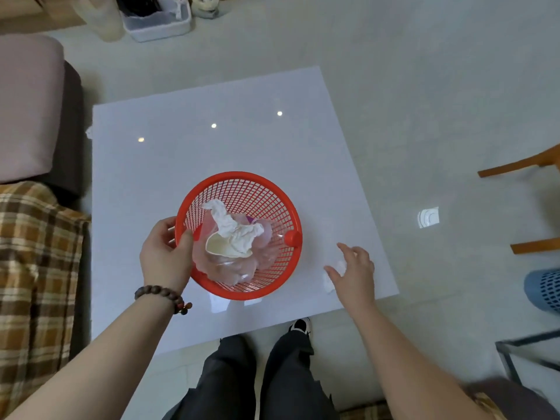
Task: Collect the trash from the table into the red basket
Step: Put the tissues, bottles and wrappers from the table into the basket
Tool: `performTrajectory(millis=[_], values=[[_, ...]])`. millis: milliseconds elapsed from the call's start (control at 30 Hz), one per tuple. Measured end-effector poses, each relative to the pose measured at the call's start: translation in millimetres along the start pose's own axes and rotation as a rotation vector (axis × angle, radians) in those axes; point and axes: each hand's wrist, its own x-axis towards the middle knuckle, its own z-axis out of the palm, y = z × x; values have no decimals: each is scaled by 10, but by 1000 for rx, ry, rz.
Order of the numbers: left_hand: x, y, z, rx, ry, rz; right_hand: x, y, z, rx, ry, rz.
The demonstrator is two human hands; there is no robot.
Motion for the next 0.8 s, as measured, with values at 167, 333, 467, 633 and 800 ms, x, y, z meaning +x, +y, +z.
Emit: performTrajectory(millis=[167,333,467,633,800], values=[[-24,-171,79,39,40,-4,137,446,515,-209,-239,-14],[-83,-313,143,36,56,-28,279,642,750,-250,-214,-34],[-95,-324,201,56,35,-37,368,664,682,-171,-97,-30],[-155,-128,264,35,5,-12,386,150,216,154,102,-126],[-255,238,268,-48,-61,29,308,-824,-561,388,341,-345]])
